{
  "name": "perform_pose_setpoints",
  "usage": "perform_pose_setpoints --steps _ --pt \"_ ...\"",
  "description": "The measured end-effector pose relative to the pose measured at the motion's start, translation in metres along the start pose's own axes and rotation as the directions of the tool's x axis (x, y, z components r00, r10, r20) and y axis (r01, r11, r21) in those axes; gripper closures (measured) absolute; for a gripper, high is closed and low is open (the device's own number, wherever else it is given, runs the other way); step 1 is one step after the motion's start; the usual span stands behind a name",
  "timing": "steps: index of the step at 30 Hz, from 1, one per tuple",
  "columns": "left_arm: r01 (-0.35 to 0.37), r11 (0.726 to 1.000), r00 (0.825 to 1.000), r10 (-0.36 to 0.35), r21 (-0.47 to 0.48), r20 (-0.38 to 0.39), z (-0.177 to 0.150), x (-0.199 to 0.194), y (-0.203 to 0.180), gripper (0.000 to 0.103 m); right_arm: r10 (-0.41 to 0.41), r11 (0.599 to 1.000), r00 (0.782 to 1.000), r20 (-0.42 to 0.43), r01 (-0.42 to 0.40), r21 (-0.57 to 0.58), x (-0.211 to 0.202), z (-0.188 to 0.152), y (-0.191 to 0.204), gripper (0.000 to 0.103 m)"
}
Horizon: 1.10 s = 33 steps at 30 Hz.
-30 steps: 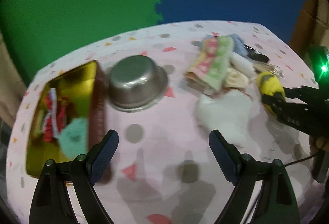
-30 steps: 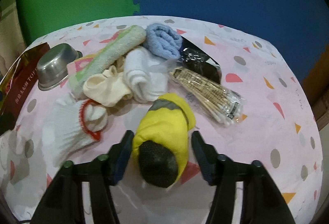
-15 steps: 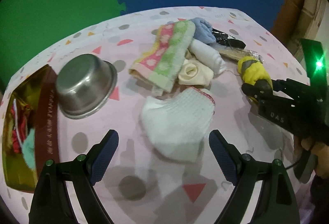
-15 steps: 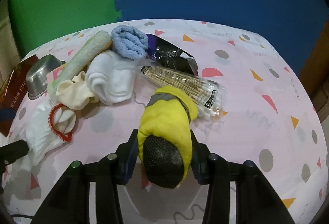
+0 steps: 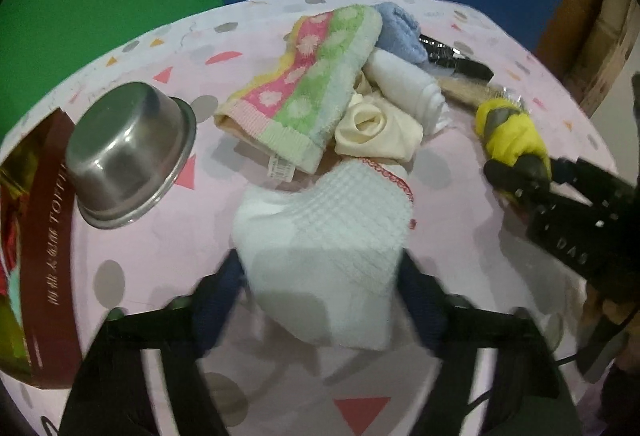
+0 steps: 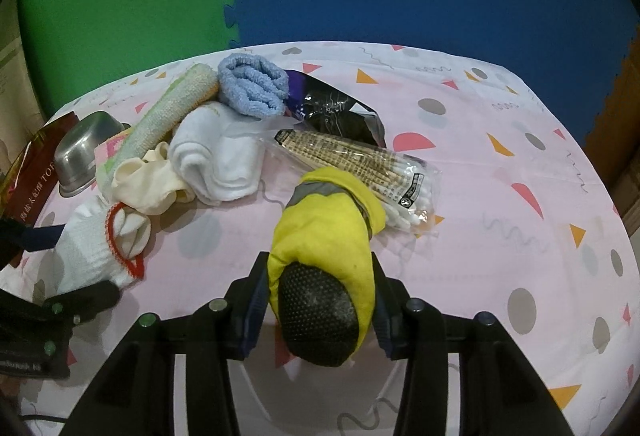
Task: Organize soft objects
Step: 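Grasp the white knit sock with the left tool while the right tool holds the yellow mitten, then carry the white knit sock into the gold tin and open the left tool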
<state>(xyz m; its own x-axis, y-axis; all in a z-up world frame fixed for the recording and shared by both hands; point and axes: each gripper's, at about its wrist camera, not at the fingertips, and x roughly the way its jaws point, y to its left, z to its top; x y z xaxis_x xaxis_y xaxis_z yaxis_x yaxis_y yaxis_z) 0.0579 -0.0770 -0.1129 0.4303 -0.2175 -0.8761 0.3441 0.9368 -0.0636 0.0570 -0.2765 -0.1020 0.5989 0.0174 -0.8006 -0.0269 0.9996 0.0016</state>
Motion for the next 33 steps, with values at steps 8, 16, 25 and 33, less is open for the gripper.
perform_pose_setpoints --steps 8,16,25,33 --pt "0.080 0.994 0.996 -0.082 -0.072 -0.020 -0.001 -0.013 0.011 0.077 0.001 1.000 1.000 0.000 -0.001 -0.001 0.000 0.000 0.001 0.056" --pt "0.097 0.991 0.995 -0.097 -0.096 0.007 -0.006 -0.038 0.021 0.078 0.000 1.000 1.000 0.000 0.000 -0.001 0.000 0.000 0.001 0.056" --pt "0.061 0.988 0.997 -0.054 -0.142 0.057 -0.002 -0.063 0.043 0.078 0.000 1.000 1.000 0.000 0.000 -0.002 0.000 0.000 0.001 0.056" --pt "-0.002 0.976 0.996 0.022 -0.219 0.090 0.000 -0.081 0.080 0.078 0.001 1.000 1.000 0.000 -0.001 -0.001 0.000 0.000 0.001 0.056"
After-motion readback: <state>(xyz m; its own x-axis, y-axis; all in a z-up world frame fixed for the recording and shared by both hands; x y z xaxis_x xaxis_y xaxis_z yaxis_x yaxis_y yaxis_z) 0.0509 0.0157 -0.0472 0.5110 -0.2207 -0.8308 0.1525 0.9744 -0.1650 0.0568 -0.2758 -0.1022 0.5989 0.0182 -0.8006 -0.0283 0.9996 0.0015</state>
